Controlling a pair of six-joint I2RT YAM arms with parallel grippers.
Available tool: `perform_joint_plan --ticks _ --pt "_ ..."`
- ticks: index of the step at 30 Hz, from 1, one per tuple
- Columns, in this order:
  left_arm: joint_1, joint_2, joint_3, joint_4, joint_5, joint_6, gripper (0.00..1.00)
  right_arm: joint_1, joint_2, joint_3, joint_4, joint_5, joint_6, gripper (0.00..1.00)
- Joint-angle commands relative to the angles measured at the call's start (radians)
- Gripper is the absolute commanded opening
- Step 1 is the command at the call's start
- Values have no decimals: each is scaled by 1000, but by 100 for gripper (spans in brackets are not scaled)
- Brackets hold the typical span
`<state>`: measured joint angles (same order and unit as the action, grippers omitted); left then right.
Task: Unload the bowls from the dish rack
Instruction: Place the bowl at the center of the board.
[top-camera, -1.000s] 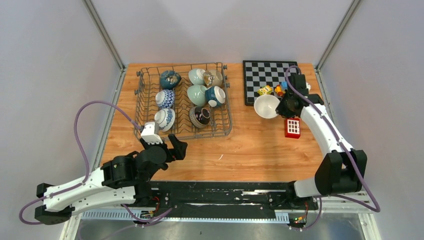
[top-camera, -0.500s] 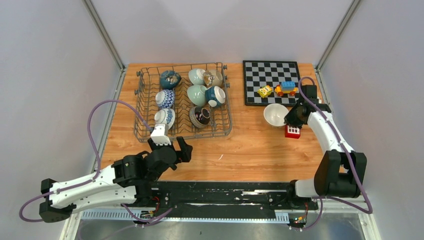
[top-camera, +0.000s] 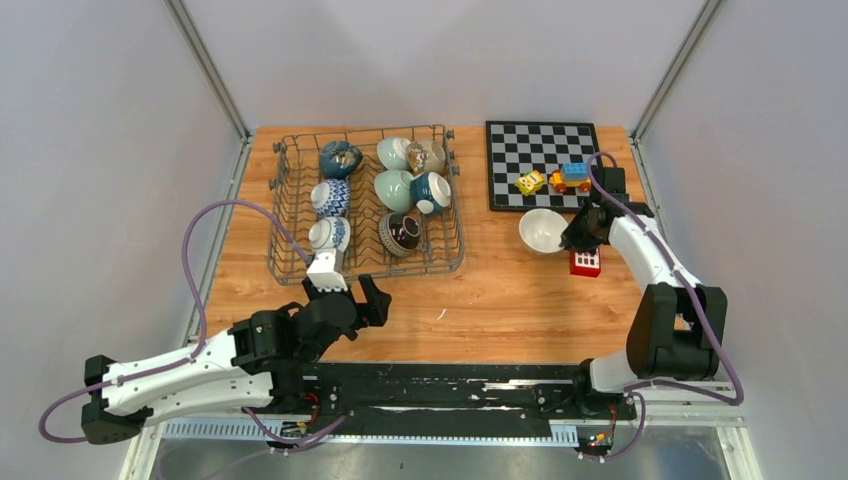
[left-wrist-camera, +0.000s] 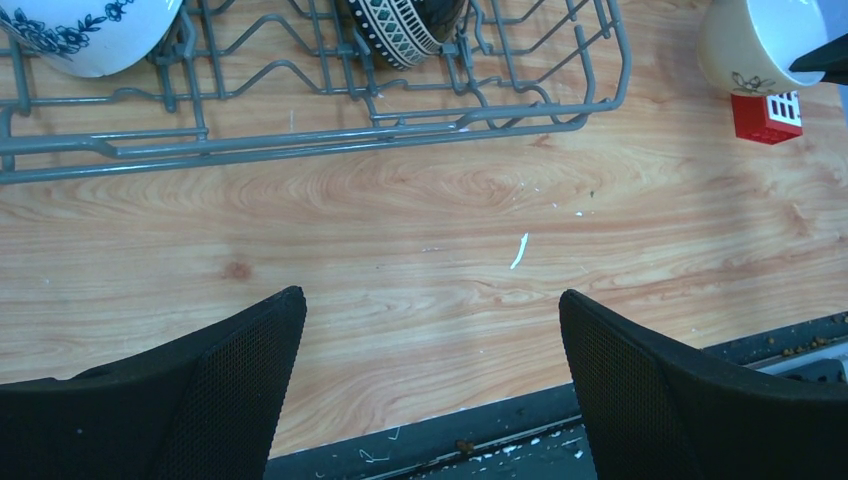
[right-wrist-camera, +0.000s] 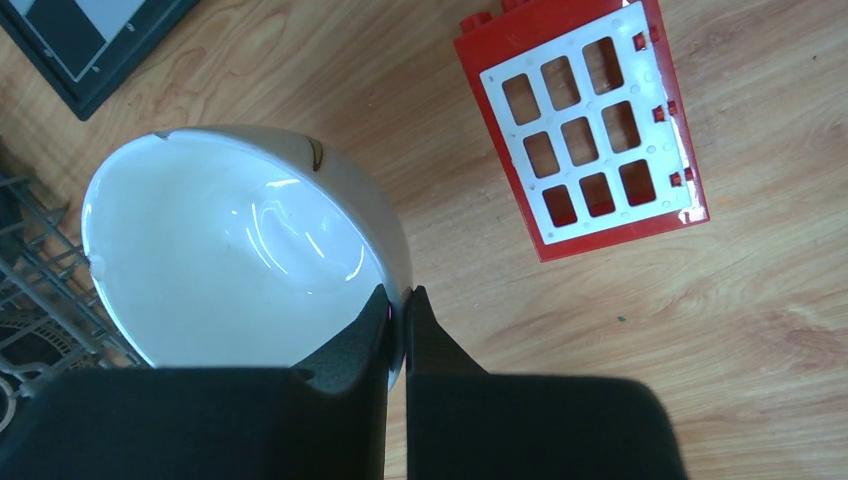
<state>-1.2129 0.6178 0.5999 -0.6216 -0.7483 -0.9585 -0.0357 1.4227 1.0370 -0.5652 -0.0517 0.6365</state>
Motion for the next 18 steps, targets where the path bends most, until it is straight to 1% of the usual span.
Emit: perform_joint_plan --ticks 1,6,18 --pt "6 7 -8 20 3 -20 98 7 50 30 24 8 -12 0" --pt "6 -6 -5 -12 8 -43 98 -3 106 48 25 11 -14 0" --pt "6 -32 -9 -55 15 -80 98 -11 134 36 36 155 -13 0"
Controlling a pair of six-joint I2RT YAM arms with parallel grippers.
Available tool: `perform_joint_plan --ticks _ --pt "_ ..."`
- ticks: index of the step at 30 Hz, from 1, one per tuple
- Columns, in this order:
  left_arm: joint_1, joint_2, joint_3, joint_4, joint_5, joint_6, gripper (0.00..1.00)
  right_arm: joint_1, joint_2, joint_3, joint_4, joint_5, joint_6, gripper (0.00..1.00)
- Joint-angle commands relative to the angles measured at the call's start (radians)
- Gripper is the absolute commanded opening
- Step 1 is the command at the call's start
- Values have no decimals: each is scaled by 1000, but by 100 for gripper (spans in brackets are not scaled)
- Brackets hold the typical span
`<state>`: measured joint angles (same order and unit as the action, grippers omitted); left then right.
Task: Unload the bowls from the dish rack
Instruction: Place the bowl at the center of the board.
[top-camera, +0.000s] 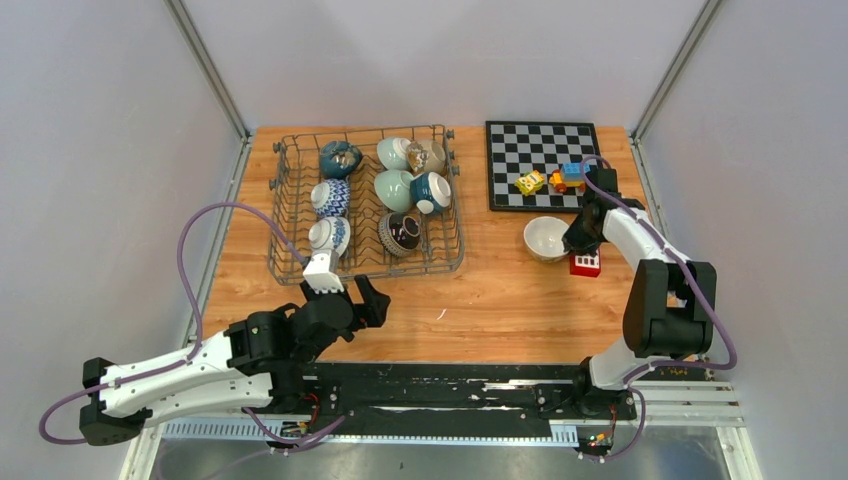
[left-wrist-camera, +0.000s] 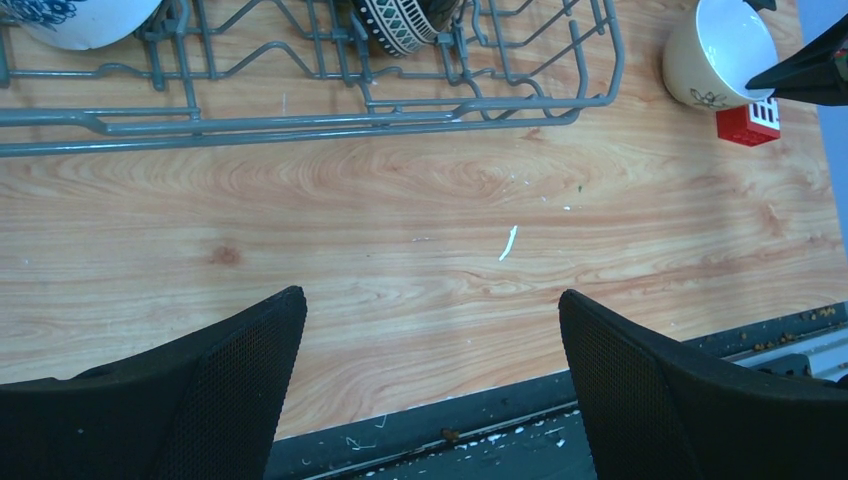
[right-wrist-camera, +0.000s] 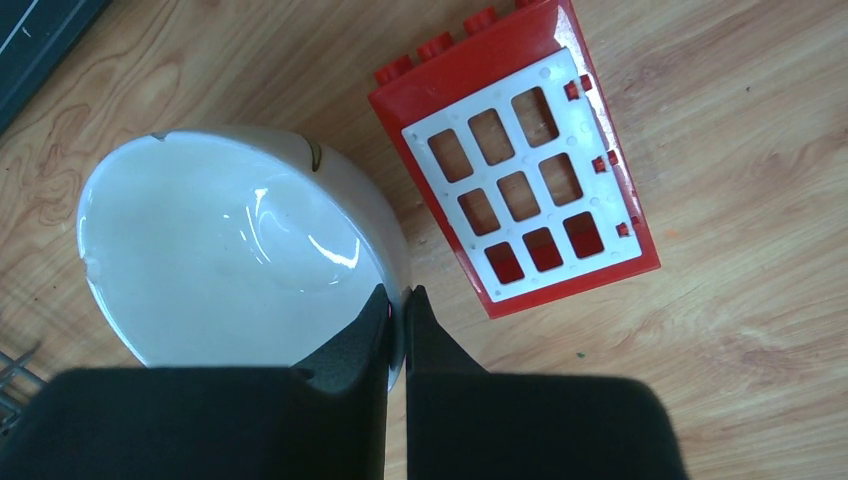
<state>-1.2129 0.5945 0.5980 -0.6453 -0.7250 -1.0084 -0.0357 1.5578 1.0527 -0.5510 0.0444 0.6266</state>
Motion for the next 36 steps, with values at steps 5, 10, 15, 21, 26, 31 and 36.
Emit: perform_joint_plan --ticks 5,10,15,21,26,31,36 --pt "6 -16 -8 -36 -10 -31 98 -15 29 27 32 14 -5 0" --pt "6 -16 -10 -42 -10 -32 97 -15 38 21 38 6 -13 2" --pt "6 -16 -1 -48 -12 -23 97 -15 48 18 39 -8 -21 18" --pt "5 -18 2 -61 -15 -27 97 -15 38 12 39 -19 -34 30" --pt "5 -18 -1 -56 -8 -29 97 -15 1 4 46 -29 -40 52" --pt "5 -18 10 -82 -16 -27 97 -13 -91 14 32 -29 -72 86" --pt "5 -16 10 -76 -35 -9 97 13 -215 61 -2 -29 -85 98"
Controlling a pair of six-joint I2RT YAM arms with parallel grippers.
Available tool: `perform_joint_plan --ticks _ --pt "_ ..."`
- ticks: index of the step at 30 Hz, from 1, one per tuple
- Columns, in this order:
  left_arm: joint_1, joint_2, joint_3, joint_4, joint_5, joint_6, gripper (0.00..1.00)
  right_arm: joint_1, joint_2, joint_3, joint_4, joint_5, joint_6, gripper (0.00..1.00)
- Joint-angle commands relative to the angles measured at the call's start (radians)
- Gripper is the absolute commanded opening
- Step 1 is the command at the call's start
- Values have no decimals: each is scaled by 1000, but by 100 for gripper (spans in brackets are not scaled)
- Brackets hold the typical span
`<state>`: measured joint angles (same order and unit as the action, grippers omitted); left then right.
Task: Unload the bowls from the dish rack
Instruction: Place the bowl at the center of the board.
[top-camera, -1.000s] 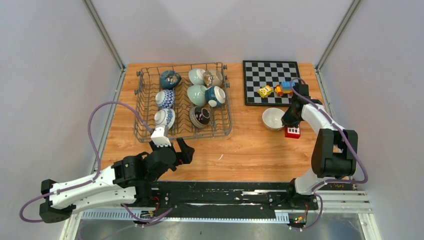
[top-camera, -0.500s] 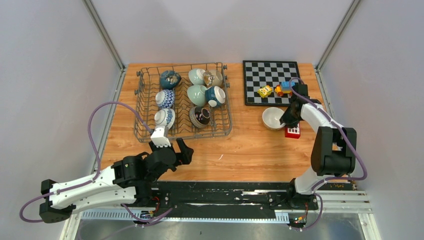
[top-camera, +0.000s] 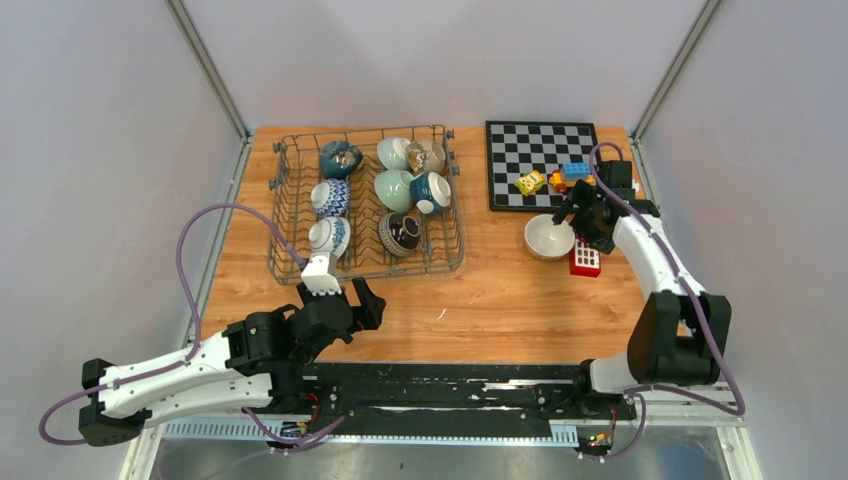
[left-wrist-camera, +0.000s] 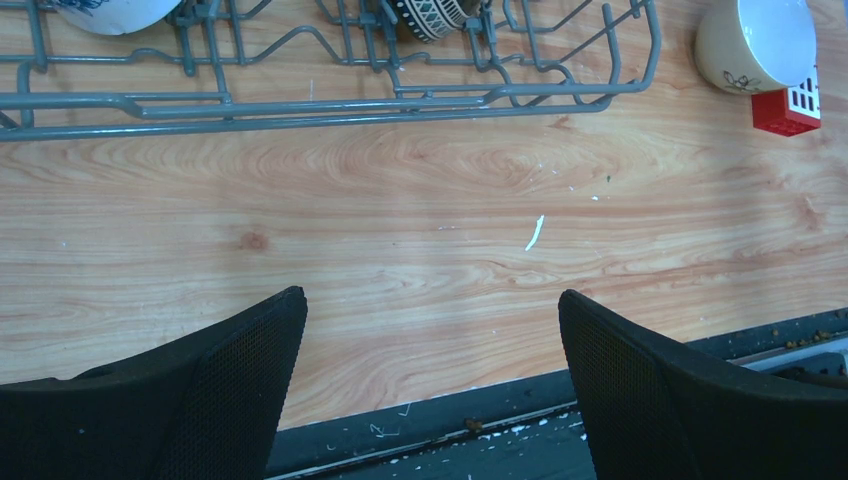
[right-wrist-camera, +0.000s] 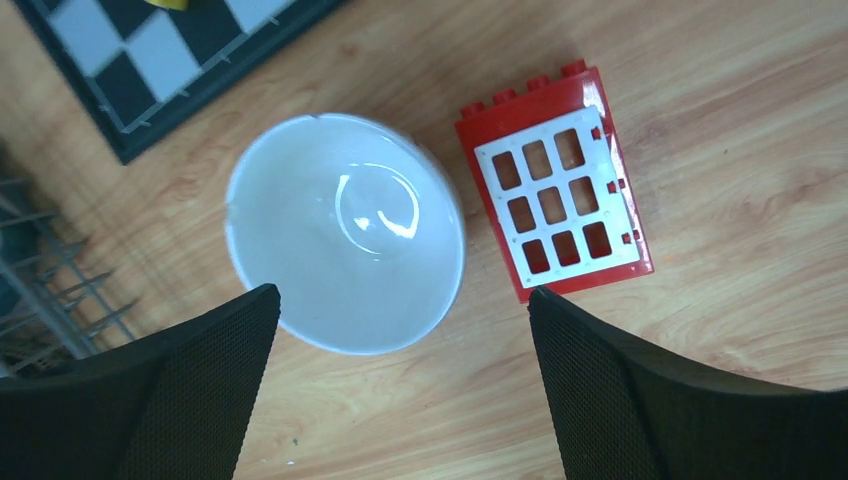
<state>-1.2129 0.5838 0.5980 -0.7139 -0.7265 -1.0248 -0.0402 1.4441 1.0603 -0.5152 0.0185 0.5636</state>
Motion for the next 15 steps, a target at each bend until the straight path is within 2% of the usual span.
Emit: perform_joint_plan --ticks 1,6,8,11,15 --pt "6 -1 14 -4 -37 11 97 32 -127 69 -47 11 -33 98" --pt "6 37 52 0 -54 40 97 265 -256 163 -83 173 -156 99" --pt "6 54 68 0 -69 50 98 407 -304 187 -75 212 -229 99" --pt "6 84 90 14 -94 81 98 574 -358 176 -43 213 -307 99" --pt "6 134 120 58 -129 136 98 722 -408 82 6 183 -311 95"
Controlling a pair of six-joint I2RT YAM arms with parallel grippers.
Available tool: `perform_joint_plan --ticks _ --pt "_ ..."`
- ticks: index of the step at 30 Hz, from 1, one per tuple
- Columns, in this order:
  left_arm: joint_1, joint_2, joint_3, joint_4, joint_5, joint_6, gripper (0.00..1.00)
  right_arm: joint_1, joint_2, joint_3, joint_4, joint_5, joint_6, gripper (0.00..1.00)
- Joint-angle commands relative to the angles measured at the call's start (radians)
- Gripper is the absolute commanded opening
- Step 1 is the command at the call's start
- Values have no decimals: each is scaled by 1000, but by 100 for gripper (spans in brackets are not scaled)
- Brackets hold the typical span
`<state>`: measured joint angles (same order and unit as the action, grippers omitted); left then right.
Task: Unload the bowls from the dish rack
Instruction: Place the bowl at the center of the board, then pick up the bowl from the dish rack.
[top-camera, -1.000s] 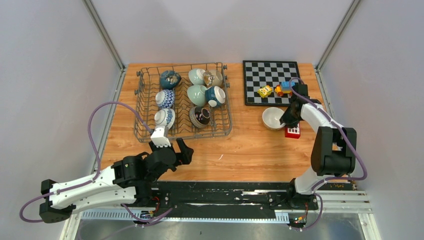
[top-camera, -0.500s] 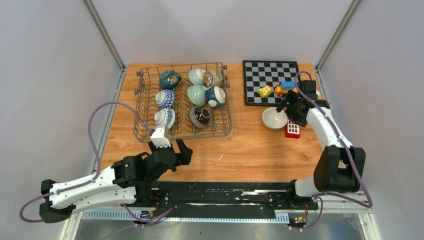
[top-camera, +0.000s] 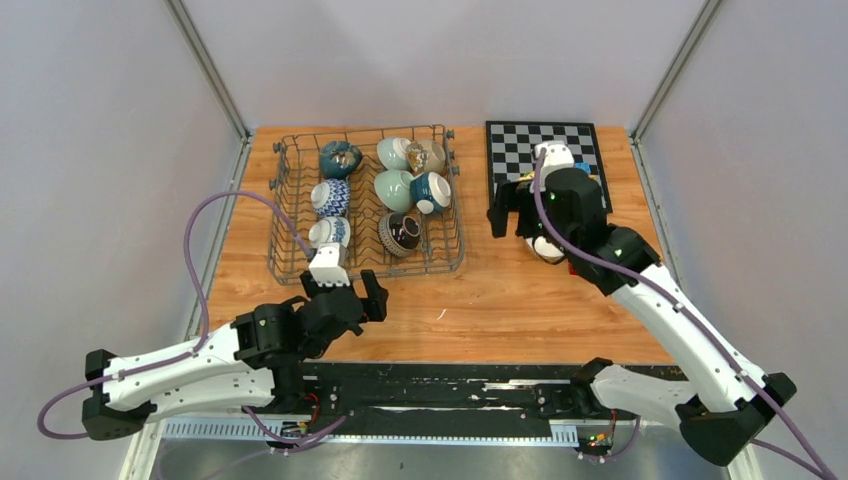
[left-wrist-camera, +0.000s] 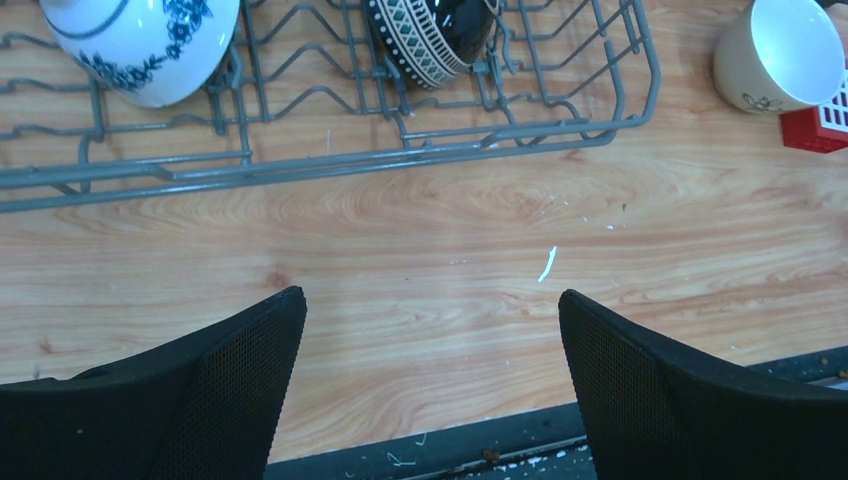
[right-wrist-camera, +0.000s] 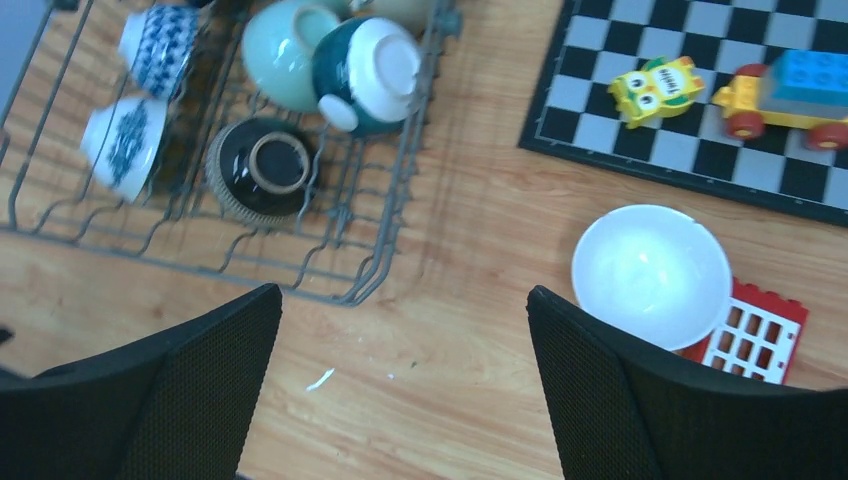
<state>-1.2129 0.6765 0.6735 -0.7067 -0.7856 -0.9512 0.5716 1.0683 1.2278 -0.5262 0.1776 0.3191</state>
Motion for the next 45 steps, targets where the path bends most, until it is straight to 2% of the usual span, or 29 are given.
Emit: perform_joint_plan --ticks 1,6,10,15,17,20,24,28,32,37,45 --pt "6 56 52 61 -79 75 98 135 -47 -138 38 25 -58 94" --pt "13 143 93 150 -78 170 98 154 -163 -374 237 -38 -8 89" --pt "95 230 137 202 36 211 99 150 -222 -489 371 -61 52 92" --pt "345 311 153 272 347 177 100 149 -137 -455 318 -102 57 95" --pt "396 338 160 311 403 169 100 148 -100 -440 307 -88 70 95" --pt "424 388 201 345 406 189 100 125 -54 -431 316 -51 104 92" --pt "466 468 285 402 416 241 94 31 31 -421 392 -157 193 81" --pt "546 509 311 502 492 266 96 -9 127 -372 426 -241 252 73" --pt "645 555 309 550 629 233 99 -8 194 -327 431 -288 275 71" --pt "723 609 302 508 738 193 100 -7 248 -285 434 -312 283 71" --pt "773 574 121 640 829 142 96 -1 319 -245 484 -421 304 70"
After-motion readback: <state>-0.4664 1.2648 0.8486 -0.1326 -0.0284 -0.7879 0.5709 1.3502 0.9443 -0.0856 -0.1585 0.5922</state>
